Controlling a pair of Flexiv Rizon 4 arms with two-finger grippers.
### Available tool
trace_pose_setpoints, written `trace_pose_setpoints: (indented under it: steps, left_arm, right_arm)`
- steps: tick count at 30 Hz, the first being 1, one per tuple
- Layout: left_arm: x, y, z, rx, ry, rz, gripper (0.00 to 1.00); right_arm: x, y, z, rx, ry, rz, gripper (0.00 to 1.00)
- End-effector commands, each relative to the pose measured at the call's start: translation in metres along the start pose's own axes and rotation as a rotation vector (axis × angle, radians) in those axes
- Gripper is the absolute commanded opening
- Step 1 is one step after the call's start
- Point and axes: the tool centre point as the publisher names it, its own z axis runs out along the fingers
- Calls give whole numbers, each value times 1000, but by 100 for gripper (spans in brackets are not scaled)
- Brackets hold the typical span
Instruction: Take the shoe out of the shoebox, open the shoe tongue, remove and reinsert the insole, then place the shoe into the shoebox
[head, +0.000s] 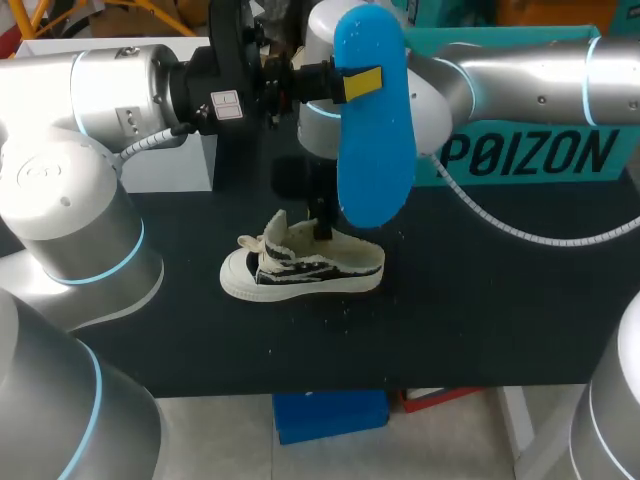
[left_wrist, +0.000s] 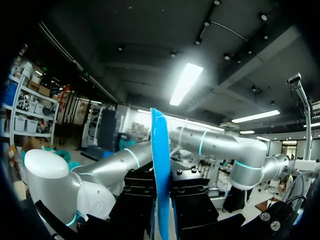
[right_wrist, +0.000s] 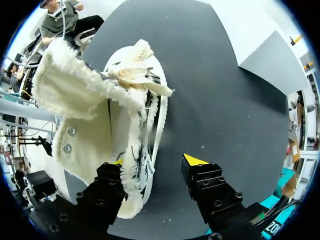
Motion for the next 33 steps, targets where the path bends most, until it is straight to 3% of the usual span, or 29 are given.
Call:
trace_pose_setpoints:
  steps: [1,15,21,24,29,33]
  left_arm:
    - [0,1,1,2,-3,1,0]
    - [0,1,1,2,-3,1,0]
    - [0,1,1,2,-3,1,0]
    - [0,1,1,2,-3,1,0]
    - [0,1,1,2,-3,1,0]
    - [0,1,1,2,-3,1,0]
  right_arm:
    - [1,0,-1,2,-2,0,0]
    - [1,0,-1,2,-2,0,0]
    - [-11,-10,-58,-4,-120,129,0]
    - [-15,-16,-82,52,-180,202,0]
    - [-22,-21,-108,96,-244,391,0]
    - [-28,-21,-116,136,-290,628,0]
